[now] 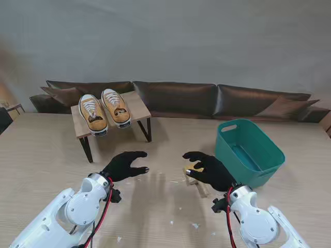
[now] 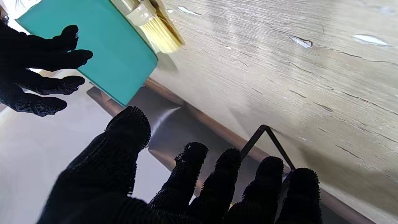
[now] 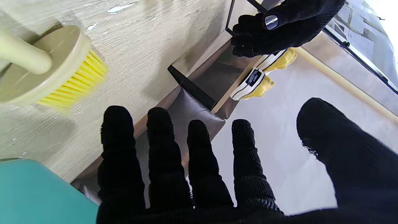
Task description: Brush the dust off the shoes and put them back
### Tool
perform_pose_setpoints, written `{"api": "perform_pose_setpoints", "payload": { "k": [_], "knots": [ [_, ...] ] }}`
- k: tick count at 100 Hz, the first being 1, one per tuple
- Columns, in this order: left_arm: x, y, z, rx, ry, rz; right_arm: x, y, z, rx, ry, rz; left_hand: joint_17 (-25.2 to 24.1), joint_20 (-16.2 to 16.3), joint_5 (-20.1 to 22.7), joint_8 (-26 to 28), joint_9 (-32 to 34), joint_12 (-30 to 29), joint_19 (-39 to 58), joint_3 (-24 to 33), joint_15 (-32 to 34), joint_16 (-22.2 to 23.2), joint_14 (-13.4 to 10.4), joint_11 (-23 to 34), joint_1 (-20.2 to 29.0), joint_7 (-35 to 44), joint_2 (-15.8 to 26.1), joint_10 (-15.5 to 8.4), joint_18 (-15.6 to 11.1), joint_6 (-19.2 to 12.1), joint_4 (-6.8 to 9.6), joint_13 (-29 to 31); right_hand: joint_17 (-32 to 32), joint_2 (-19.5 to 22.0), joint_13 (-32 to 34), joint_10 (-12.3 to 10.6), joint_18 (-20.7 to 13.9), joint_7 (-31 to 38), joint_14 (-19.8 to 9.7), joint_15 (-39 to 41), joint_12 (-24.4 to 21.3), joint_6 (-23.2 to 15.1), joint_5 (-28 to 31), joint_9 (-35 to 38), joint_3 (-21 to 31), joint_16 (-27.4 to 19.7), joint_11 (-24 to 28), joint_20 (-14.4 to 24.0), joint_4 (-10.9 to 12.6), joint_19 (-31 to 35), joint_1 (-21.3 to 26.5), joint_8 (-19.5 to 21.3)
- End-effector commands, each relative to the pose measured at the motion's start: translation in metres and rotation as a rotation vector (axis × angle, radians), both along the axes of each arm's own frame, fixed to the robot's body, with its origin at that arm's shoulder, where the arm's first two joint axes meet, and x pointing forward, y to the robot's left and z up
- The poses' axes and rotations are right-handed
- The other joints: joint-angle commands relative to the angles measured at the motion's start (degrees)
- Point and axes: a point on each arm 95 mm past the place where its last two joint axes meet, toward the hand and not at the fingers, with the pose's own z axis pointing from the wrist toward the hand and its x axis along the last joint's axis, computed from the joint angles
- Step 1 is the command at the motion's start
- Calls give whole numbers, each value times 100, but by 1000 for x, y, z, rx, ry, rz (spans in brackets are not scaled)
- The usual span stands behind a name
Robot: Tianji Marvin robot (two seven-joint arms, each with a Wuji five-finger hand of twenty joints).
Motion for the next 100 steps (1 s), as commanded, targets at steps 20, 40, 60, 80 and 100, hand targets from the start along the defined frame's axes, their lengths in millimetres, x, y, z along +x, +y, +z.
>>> {"api": "perform_pose_setpoints", "payload": {
  "k": [20,40,60,80,100],
  "knots": [
    [-1,-3,0,1,15,-12,-3,2,-3,2,12,13,-57,-72,-54,-25,-76,-41,-155,-136,-68,-58,-28,-48,-52,-25,92,-49,-157,-126,179,-220,-1125,6,-119,-31,-17,11,-87,-41,-67,-13,-197,-158,-68,-49,15,79,44,-141,-272,-56],
    [-2,-2,0,6,13,-13,-4,3,-4,2,12,18,-59,-73,-54,-24,-58,-38,-152,-148,-64,-56,-21,-45,-54,-25,110,-54,-150,-122,180,-210,-1122,6,-112,-33,-13,11,-83,-37,-67,-20,-194,-153,-76,-47,15,97,44,-142,-273,-54],
    [-2,-2,0,7,15,-14,-3,3,-4,-4,8,15,-70,-69,-27,-21,-58,-38,-148,-167,-73,-60,-24,-49,-50,-16,122,-43,-141,-123,183,-222,-1122,20,-105,-34,-13,15,-81,-36,-69,-8,-174,-146,-90,-47,14,108,45,-150,-280,-53],
    [-2,-3,1,16,8,-18,-3,3,-5,1,1,13,-74,-64,-21,-22,-40,-37,-145,-184,-72,-59,-24,-45,-49,-16,141,-44,-136,-127,187,-210,-1103,101,-90,-30,-1,18,-72,-36,-72,-18,-121,-100,-114,-48,11,114,46,-153,-312,-57],
    [-1,-2,1,34,3,-21,0,1,-4,4,-7,3,-70,-57,41,-13,4,-32,-139,-174,-67,-56,-10,-34,-9,7,153,-10,-127,-104,196,-199,-1096,109,-77,-20,6,14,-63,-37,-74,-7,-100,-82,-122,-49,2,117,54,-155,-300,-64]
  ]
}}
